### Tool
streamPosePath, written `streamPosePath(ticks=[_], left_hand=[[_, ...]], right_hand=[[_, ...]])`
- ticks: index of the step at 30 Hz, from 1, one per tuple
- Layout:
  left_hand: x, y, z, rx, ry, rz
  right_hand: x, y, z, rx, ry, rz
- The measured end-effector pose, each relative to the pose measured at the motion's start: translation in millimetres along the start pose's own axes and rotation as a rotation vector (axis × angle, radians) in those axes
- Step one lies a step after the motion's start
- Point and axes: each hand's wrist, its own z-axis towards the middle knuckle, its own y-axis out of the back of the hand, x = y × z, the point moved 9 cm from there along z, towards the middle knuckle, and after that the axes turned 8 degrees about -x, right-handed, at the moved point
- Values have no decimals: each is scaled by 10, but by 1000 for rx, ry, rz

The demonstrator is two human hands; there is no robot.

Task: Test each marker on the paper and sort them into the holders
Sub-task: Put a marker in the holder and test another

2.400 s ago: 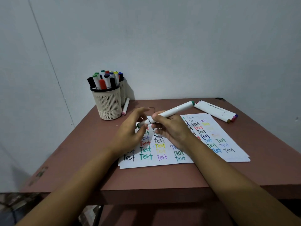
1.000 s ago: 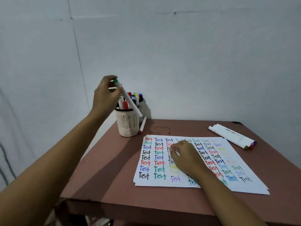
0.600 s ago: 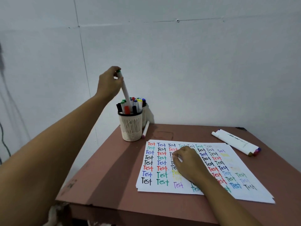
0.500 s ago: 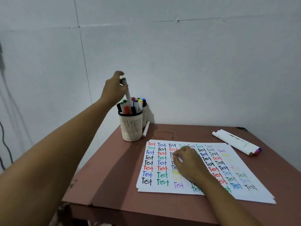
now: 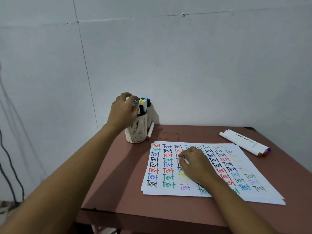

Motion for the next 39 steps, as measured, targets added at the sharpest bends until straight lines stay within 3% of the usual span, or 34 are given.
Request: streamPosePath(ticks=[3, 5, 10, 13, 15, 21, 30, 34, 39], left_hand=[[-57, 78, -333, -140, 67, -86], [-50, 9, -603, -134, 172, -102], [307, -544, -1200, 313, 533, -60], [432, -735, -1403, 610, 495, 119], [397, -786, -1454, 695, 408, 199], [366, -827, -1419, 678, 348, 257], [360, -878, -1453, 695, 334, 274], [386, -893, -1452, 700, 346, 266], [431, -879, -1487, 705, 354, 266]], right_hand=[[29, -2, -8, 10, 21, -50], [77, -18, -16, 44, 60, -157], [235, -21, 2, 175, 150, -345], [317, 19, 156, 230, 143, -393], [407, 18, 346, 219, 141, -394], [698, -264, 953, 142, 109, -207], [676, -1007, 1340, 280, 196, -408], [797, -960, 1350, 288, 276, -365], [835, -837, 1232, 267, 470, -483]])
